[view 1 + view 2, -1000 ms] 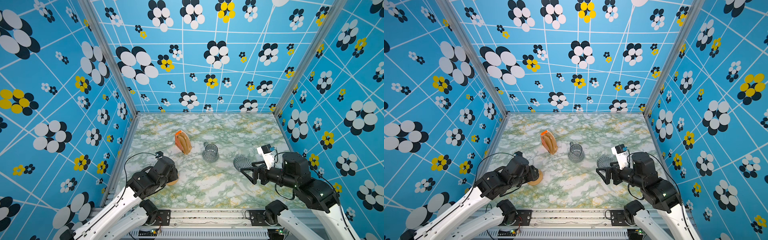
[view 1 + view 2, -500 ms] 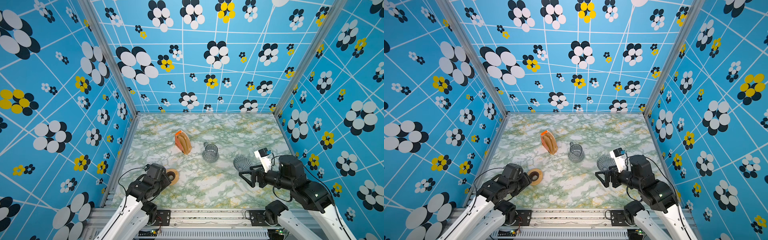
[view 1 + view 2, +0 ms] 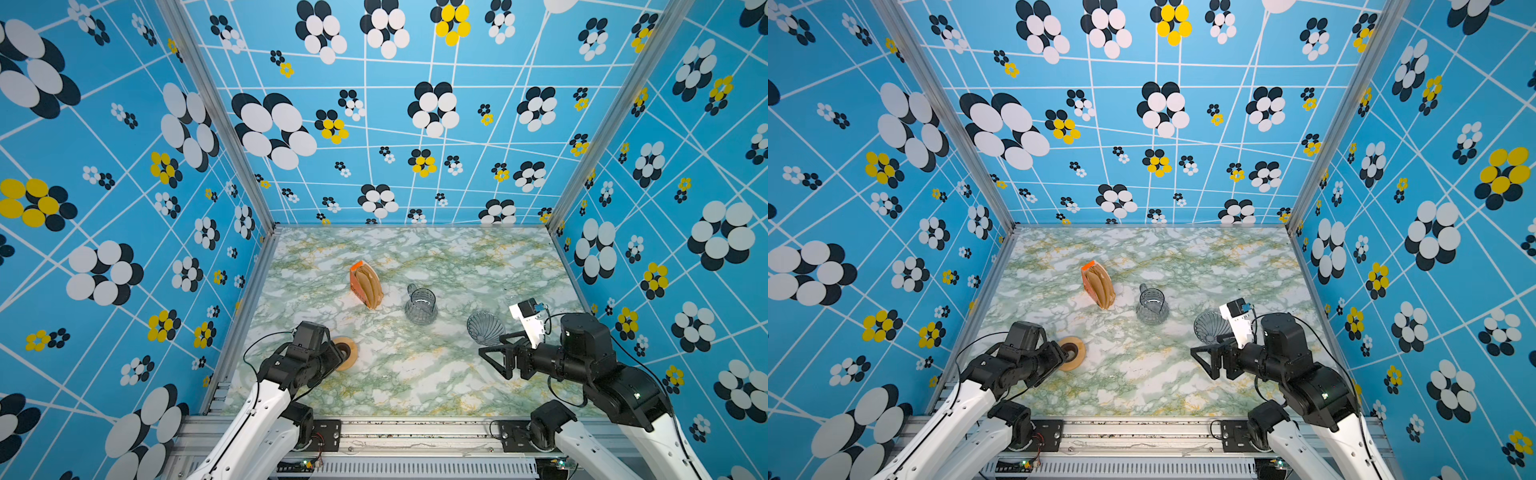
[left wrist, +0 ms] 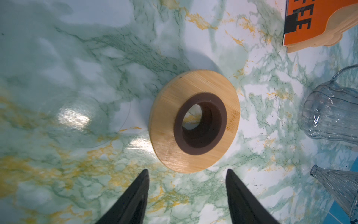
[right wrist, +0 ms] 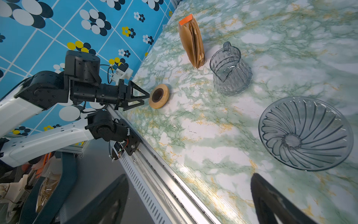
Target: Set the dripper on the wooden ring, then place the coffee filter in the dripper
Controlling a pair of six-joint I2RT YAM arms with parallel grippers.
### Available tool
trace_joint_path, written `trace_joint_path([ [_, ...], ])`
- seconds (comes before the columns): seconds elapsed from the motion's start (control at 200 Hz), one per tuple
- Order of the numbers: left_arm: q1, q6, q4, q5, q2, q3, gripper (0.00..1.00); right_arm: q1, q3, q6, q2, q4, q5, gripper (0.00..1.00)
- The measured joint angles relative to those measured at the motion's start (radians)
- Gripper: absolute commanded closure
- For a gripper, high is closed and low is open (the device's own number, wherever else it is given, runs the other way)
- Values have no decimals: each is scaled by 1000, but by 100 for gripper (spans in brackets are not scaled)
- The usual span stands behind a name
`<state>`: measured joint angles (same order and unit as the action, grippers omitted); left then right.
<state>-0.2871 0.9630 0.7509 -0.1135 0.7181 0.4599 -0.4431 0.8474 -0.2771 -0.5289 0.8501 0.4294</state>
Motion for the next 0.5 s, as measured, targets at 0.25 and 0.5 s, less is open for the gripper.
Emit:
trace_joint_path([
  [0.25,8,-23,-22,-14,16,-15,36,0,-19,-77,-4,-74,11,1],
  [0.5,48,-24,-29,-27,29,-43,36,-23,-78,-187,-24,-207,-2,2],
])
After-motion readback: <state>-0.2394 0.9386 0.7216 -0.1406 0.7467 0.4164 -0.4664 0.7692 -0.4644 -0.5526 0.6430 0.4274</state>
